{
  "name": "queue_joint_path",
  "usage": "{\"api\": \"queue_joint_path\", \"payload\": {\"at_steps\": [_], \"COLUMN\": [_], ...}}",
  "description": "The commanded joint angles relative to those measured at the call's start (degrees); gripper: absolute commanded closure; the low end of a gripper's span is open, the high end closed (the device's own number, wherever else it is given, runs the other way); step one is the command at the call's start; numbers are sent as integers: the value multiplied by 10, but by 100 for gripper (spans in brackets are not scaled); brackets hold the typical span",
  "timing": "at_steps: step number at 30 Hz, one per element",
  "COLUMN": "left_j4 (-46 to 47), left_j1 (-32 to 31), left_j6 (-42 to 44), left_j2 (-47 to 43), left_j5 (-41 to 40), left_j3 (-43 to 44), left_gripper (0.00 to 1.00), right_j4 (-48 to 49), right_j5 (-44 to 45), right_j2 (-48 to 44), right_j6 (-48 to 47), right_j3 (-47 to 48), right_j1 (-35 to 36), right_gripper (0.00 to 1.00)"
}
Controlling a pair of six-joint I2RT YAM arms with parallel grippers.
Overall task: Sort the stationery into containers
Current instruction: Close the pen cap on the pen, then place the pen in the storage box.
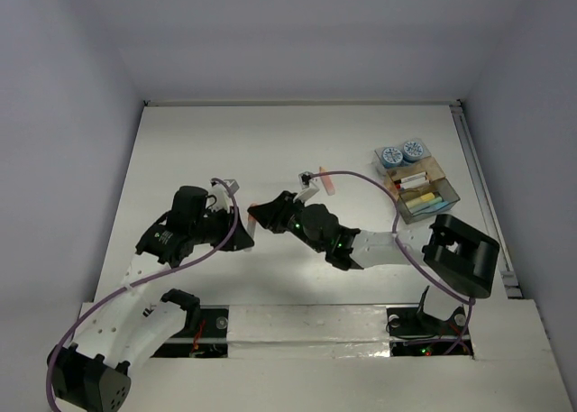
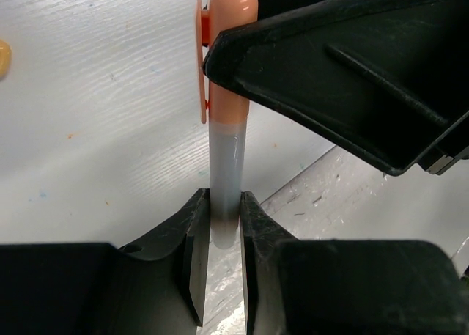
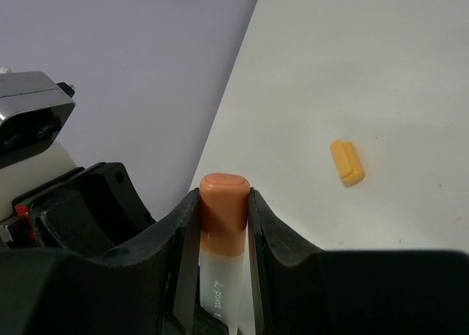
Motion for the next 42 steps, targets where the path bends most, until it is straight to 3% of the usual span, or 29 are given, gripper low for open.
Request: {"api": "queue_joint_path", "payload": {"at_steps": [1,3,5,10,17,19,24,28,31,42], "left_j4": [331,330,331,335,324,321,319,299,294,280], "left_j1": [25,25,25,25,25,25,25,-7,-22,-38], "left_j6": [-9,-10,-8,-7,-8,-8,-10,2,6,9], "left_j2": [-14,-9,-10,-13,-38,-43,-58,-66,-72,-79], "left_j5": [-74,-61,-55,-28,-40,-41,-28,-51,-57,-87], "left_j3": [44,42,38,38,35,34,37,45,46,51], "left_gripper": [100,93,75,43,20,1,1,1,1,1], "right_j4": [-212,-229,-247,-283,-352,-386,-421,-452,-448,-406], "right_j5": [-123,-117,-98,-80,-8,46,102,161,177,176], "right_j2": [-15,-41,-88,-146,-210,-263,-361,-389,-382,-301], "right_j6": [-30,-53,-70,-108,-134,-140,-155,-170,-182,-177], "right_j3": [-32,-17,-9,33,39,11,-49,-69,-84,-103], "right_j1": [66,19,-16,-180,-339,-402,-559,-628,-662,-662], "right_gripper": [100,100,100,100,100,100,100,100,100,100]}}
